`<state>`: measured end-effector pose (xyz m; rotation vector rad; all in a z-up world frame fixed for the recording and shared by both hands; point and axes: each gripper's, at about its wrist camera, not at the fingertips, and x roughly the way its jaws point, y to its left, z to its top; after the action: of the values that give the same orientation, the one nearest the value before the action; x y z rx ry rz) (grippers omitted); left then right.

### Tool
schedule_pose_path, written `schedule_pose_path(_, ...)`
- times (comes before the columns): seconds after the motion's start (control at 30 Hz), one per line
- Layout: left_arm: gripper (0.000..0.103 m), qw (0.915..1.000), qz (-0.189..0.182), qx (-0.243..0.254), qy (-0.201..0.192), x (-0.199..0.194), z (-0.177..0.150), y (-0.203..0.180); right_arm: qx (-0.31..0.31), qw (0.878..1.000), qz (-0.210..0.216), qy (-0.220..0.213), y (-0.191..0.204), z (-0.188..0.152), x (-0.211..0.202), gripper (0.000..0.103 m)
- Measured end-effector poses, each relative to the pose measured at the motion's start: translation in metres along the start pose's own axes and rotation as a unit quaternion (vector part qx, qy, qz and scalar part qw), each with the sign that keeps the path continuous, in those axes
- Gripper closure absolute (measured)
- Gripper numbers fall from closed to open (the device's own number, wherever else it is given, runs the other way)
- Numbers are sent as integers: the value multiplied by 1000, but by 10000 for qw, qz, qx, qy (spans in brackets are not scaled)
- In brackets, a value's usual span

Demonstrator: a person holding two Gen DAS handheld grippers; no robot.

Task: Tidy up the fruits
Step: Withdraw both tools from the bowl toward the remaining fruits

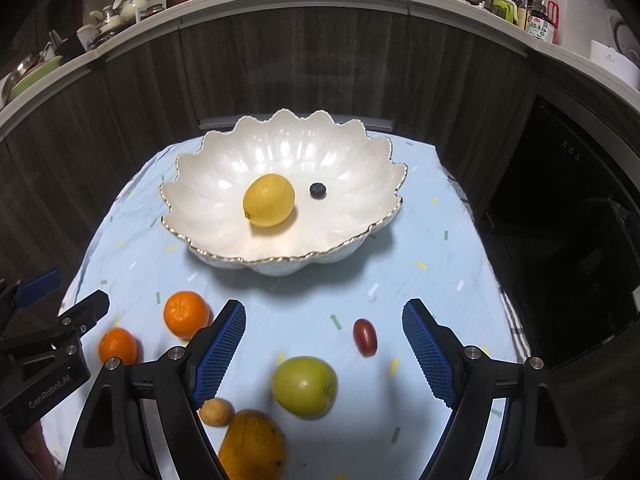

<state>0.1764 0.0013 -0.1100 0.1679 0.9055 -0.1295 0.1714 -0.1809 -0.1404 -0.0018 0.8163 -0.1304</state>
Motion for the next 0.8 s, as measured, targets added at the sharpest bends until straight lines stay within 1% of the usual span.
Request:
schedule_pose_path(0.47, 36, 9999, 88, 18, 65, 5, -20, 0, -37, 9999, -52, 146, 3, -20, 8, 22)
schedule_pose_path(0.8, 36, 9998, 76, -58, 173, 16, -31, 2, -81, 9996, -69, 271, 7, -30, 16, 22)
